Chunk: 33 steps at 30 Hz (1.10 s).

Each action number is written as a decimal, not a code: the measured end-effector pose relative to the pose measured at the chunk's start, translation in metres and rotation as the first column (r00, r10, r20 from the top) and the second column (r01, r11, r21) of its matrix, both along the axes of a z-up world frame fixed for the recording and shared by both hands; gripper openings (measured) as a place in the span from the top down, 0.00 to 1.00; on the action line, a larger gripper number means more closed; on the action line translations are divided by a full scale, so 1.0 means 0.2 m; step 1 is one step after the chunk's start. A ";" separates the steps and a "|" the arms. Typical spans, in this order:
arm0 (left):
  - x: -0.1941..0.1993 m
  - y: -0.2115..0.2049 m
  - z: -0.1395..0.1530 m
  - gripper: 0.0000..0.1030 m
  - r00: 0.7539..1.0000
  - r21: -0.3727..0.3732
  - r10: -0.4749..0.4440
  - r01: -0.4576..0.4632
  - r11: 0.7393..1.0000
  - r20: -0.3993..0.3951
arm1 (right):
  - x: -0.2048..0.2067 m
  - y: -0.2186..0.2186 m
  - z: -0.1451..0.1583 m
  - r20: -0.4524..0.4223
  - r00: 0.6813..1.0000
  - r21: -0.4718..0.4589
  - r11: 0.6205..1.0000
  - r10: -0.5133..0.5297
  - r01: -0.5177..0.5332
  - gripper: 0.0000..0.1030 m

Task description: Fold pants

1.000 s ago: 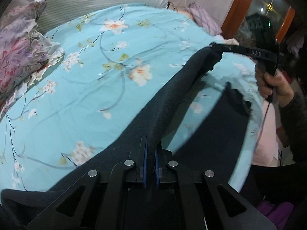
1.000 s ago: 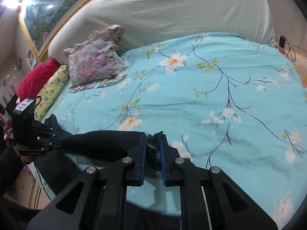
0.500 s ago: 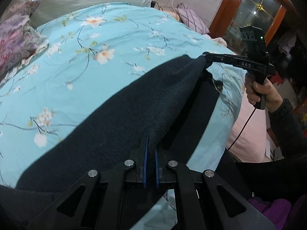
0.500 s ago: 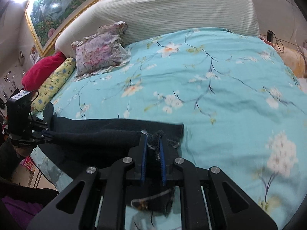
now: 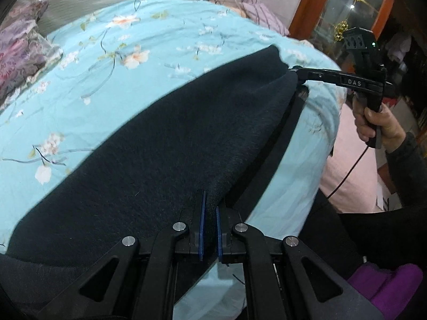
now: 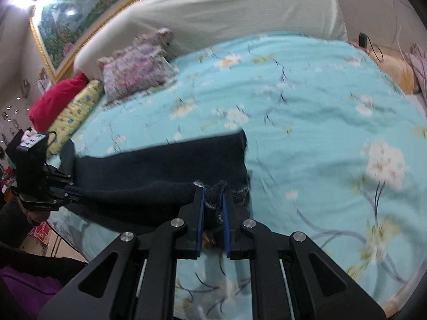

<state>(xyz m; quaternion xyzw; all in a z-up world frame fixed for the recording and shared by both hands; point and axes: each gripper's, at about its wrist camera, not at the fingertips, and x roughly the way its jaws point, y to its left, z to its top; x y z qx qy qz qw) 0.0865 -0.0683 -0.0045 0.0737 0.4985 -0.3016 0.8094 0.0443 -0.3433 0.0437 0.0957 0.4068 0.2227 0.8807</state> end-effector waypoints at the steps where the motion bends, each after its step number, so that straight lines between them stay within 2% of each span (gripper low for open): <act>1: 0.00 0.00 -0.03 0.94 1.000 0.004 0.000 0.000 1.000 -0.010 | 0.00 0.01 -0.03 -0.017 1.000 -0.015 1.000 -0.005 0.005 0.87; 3: 0.00 0.00 -0.05 0.94 1.000 -0.006 0.005 -0.005 1.000 -0.002 | -0.01 0.02 -0.09 -0.047 0.999 -0.029 1.000 -0.013 0.011 0.87; 5: -0.02 0.00 -0.03 0.87 1.000 -0.007 0.001 -0.001 1.000 0.008 | -0.03 0.01 -0.10 -0.039 0.999 -0.018 0.999 -0.030 0.029 0.86; 8: -0.04 0.01 -0.02 0.76 1.000 -0.026 -0.008 0.008 1.000 -0.001 | -0.07 0.01 -0.08 -0.026 0.998 -0.042 0.998 -0.053 0.052 0.78; 10: -0.06 0.02 -0.02 0.70 1.000 -0.029 -0.008 0.008 1.000 0.000 | -0.10 0.02 -0.05 -0.025 0.997 -0.069 0.995 -0.075 0.073 0.65; 11: -0.07 0.02 -0.02 0.68 1.000 -0.038 -0.007 0.007 0.999 -0.004 | -0.11 0.02 -0.04 -0.022 0.996 -0.072 0.994 -0.082 0.081 0.56; 12: -0.07 0.03 -0.02 0.64 1.000 -0.051 -0.003 0.002 0.999 -0.010 | -0.13 0.02 -0.02 -0.014 0.996 -0.063 0.994 -0.086 0.085 0.51; 17: -0.12 0.12 0.00 0.60 0.999 -0.089 0.048 -0.049 0.995 -0.012 | -0.21 0.09 0.13 0.058 0.995 0.008 0.997 -0.077 0.076 0.49; 20: -0.15 0.20 0.02 0.58 0.996 -0.114 0.094 -0.095 0.989 -0.010 | -0.21 0.20 0.17 0.074 0.997 0.042 0.999 -0.034 0.031 0.42; 23: -0.19 0.30 0.06 0.57 0.988 -0.132 0.152 -0.150 0.980 0.008 | -0.19 0.35 0.19 0.076 0.997 0.064 0.997 0.026 -0.030 0.42; 27: -0.23 0.47 0.11 0.55 0.972 -0.151 0.235 -0.228 0.962 0.027 | -0.16 0.53 0.16 0.059 0.994 0.099 0.990 0.094 -0.099 0.42; 33: -0.27 0.77 0.17 0.55 0.925 -0.168 0.378 -0.365 0.916 0.047 | -0.12 0.76 0.14 0.037 0.985 0.141 0.974 0.171 -0.175 0.42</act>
